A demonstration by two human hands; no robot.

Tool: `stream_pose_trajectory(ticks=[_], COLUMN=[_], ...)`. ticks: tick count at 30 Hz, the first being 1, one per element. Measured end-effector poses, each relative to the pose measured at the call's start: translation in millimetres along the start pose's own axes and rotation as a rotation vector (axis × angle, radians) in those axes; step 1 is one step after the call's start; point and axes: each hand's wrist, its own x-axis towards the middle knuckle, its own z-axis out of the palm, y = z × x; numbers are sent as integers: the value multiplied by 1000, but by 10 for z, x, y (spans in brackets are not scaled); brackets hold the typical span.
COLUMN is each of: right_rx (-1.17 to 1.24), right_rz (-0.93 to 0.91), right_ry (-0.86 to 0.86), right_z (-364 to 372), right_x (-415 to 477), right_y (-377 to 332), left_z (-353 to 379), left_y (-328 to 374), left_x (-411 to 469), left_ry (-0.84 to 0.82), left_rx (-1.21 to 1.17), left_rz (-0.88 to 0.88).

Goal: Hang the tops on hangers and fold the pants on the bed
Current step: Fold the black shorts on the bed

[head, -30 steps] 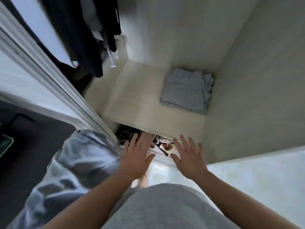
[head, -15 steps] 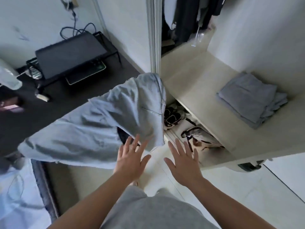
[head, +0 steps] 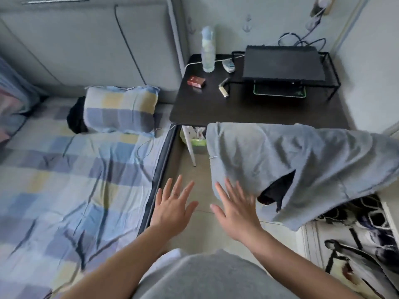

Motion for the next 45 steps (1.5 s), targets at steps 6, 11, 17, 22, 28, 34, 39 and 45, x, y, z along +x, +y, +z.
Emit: stream_pose_trajectory(ticks=[6, 11, 17, 22, 28, 34, 39, 45], right_rx=[-74, -93, -154, -178, -213, -251, -328, -377], right_rz=[-187, -279, -354, -399, -420, -467, -557, -654], right_ry=[-68, -91, -153, -181, -200, -273, -310, -282], right_z=[188, 426, 707, 758, 641, 286, -16, -64], right_x=[580, 1127, 1733, 2263, 3166, 4308, 5183, 5871], right_y=[-1140, -2179, -3117, -3471, -3683, -3823, -3930, -4068], left_z=[-155, -250, -395, -461, -570, -848, -1131, -1205], left_y=[-1138, -2255, -3284, -3754, -4087, -4272, -4464, -4771], left_x=[-262, -416, -484, -263, 410, 1428, 2273, 2980], left_ry=[84, 134, 189, 232, 256, 247, 217, 176], left_rx=[-109, -163, -238, -334, -379, -436, -448, -443], left_rz=[-237, -380, -522, -603, -659, -747, -786, -803])
